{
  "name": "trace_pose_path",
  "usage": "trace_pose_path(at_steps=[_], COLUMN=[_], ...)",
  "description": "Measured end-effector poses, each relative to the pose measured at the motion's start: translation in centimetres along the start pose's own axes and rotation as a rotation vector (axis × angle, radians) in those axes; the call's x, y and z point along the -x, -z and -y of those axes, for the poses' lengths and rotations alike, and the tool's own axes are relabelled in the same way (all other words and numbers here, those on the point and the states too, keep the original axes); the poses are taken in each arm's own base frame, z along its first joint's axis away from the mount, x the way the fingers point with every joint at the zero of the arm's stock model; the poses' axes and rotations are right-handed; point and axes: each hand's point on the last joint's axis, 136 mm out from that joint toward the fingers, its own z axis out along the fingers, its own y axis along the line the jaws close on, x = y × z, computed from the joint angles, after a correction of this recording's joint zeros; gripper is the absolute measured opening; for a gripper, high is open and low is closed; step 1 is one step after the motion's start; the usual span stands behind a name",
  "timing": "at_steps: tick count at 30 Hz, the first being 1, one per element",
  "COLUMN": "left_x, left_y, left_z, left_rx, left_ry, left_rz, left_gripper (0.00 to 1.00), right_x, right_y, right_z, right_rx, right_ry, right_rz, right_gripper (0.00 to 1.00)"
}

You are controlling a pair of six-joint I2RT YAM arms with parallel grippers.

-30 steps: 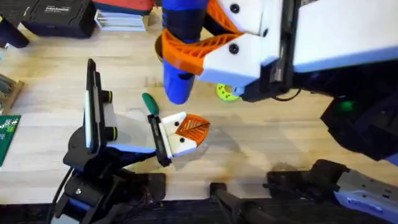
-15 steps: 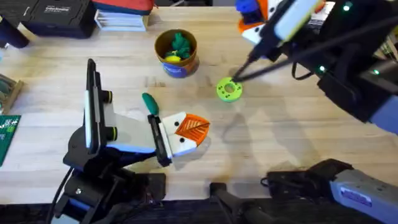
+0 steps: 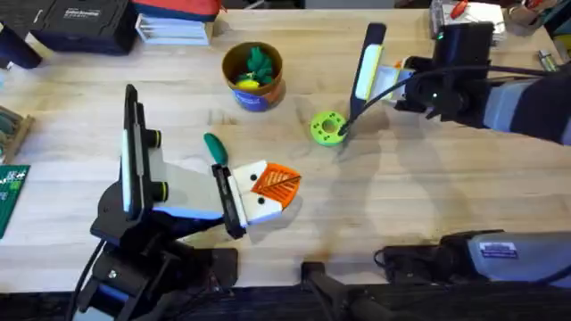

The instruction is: Pick up the gripper from the table and insert it into the empty holder that is missing its gripper. Then pick up a screw, insert it into the mounting hole, and use the screwdriver to tighten it. Finally, clean up the table by picking up the vegetable and placing it into the bucket.

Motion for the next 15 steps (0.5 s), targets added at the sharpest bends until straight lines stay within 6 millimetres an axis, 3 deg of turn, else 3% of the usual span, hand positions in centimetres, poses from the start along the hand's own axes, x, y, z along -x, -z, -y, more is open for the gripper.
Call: trace_pose_path(at_steps=[6, 10, 13, 15], left_x=[0.0, 0.0, 0.0, 0.0], left_y=[0.0, 0.0, 0.0, 0.0], left_z=[0.0, 0.0, 0.0, 0.0], left_rx=[0.000, 0.000, 0.000, 0.000], left_ry=[0.001, 0.001, 0.001, 0.001], left_rz=[0.000, 0.000, 0.000, 0.000], left_gripper=[0.007, 0.007, 0.007, 0.007], right_x=[-0.1, 0.0, 0.3, 0.5], right_y=[-1.1, -1.1, -1.0, -0.9], right_z=[-2.4, -3.1, -3.3, -2.8], right_rx=[0.085, 0.113, 0.128, 0.123], right_ry=[0.086, 0.112, 0.116, 0.122], right_rz=[-0.004, 0.007, 0.020, 0.028], right_gripper=[0.041, 0.344, 0.494, 0.778])
